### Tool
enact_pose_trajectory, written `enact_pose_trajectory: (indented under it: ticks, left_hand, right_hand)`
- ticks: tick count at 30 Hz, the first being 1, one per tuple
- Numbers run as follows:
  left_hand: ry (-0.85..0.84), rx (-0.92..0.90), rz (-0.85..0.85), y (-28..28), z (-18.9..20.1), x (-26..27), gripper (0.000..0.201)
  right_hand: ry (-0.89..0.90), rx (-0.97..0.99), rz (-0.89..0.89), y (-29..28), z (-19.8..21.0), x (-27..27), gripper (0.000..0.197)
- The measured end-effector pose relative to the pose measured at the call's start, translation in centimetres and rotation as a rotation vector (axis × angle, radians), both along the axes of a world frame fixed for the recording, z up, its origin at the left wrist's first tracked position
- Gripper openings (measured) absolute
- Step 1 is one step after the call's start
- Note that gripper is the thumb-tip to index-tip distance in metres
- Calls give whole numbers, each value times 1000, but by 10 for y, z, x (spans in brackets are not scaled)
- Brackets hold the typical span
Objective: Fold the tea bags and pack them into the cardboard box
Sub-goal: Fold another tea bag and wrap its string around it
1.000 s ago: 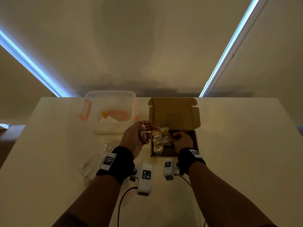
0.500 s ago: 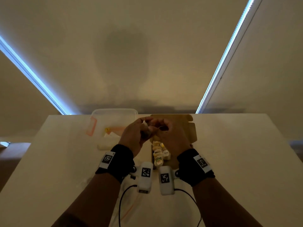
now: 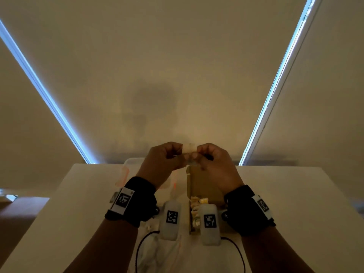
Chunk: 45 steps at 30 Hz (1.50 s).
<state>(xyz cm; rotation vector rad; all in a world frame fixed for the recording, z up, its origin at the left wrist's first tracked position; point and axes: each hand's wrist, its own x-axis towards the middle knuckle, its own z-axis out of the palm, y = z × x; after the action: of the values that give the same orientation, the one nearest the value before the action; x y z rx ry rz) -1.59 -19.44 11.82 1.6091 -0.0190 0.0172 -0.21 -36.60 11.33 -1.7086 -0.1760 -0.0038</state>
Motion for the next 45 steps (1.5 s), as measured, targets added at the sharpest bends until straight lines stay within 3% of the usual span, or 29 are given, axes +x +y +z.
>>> enact_pose_trajectory:
  ticks: [4,8,12,15,21,24,30,34,38,41,45]
  left_hand:
    - [-77,-54,146,8,13,-7,11]
    - [-84,-123,131,10,26,-13,10]
    - [-108,-136,51,5,33,-15,34]
    - [-190,-95,179,3,40,-14,11]
    - [-167,-245,380,20,40,-2,12]
    - [-245,52,511,24,35,2,16]
    - [-328,296,238,-2,53,-12,26]
    - [-329,225,198,1,55,-8,5]
    - [-349,210,147,2,58,-9,8]
    - [-340,197,127,2,65,-8,9]
    - [-350,149,154,4,78,-5,9]
  right_hand:
    - [89,147,-24,0,13,0,11]
    - [71,188,6,1,26,-2,4]
    - [54,193,29,6,35,-5,12]
    - [57,191,56,6,37,-7,12]
    - [43,207,103,2,42,-12,19]
    - [23,223,64,2,44,-11,19]
    - [-57,134,-30,8,40,-7,20]
    - [-78,133,-10,10,39,-9,23]
    - [-105,116,54,2,47,-9,33]
    - [-122,111,182,-1,57,-1,57]
    - [45,299,402,9,61,-1,35]
